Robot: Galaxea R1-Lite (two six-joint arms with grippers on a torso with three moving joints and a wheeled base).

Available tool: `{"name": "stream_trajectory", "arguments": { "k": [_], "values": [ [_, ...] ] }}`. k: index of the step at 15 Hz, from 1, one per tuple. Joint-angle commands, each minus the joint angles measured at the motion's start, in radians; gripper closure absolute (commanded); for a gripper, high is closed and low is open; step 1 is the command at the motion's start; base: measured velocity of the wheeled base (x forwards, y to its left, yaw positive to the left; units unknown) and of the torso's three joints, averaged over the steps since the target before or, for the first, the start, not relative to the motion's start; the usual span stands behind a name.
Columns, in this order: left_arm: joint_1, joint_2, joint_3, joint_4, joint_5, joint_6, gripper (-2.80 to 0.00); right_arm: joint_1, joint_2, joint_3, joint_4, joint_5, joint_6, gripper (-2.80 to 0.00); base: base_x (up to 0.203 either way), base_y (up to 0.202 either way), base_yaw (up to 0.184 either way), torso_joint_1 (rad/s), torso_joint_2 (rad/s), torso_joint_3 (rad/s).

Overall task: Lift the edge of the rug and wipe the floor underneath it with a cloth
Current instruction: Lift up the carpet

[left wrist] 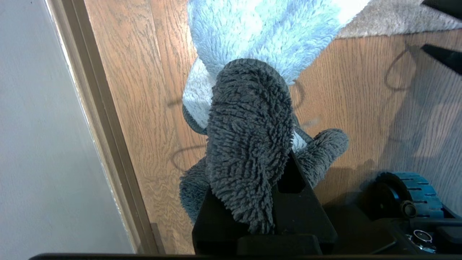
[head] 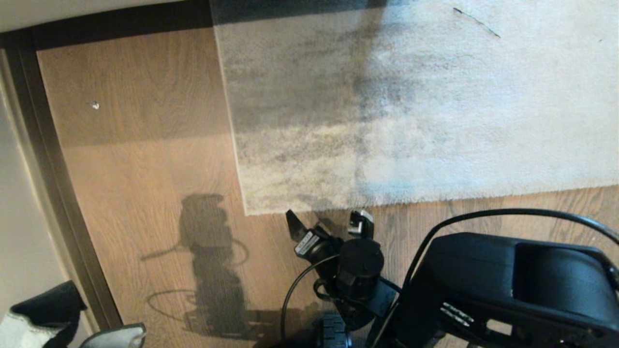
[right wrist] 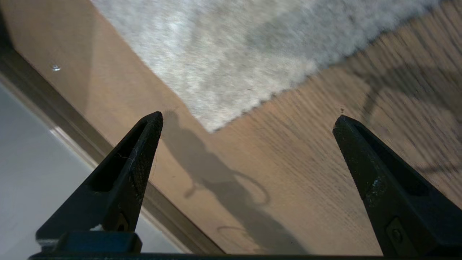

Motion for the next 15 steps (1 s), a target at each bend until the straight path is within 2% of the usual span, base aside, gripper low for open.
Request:
{"name": "stream_trajectory", "arguments": {
  "k": [1, 9, 15],
  "values": [
    [0.000, 0.000, 0.000, 0.000, 0.001, 0.000, 0.00, -0.002, 0.040, -0.021, -0.014, -0.004, -0.010, -2.80, 0.000, 0.000, 0.000, 0.000, 0.00, 0.000],
    [0.000, 0.000, 0.002, 0.000, 0.001, 0.000, 0.00, -0.031, 0.130, -0.131, -0.040, -0.029, -0.121, -2.80, 0.000, 0.000, 0.000, 0.000, 0.00, 0.000],
    [0.000, 0.000, 0.000, 0.000, 0.001, 0.000, 0.00, -0.087, 0.154, -0.205, -0.041, -0.042, -0.141, -2.80, 0.000, 0.000, 0.000, 0.000, 0.00, 0.000]
  ]
}}
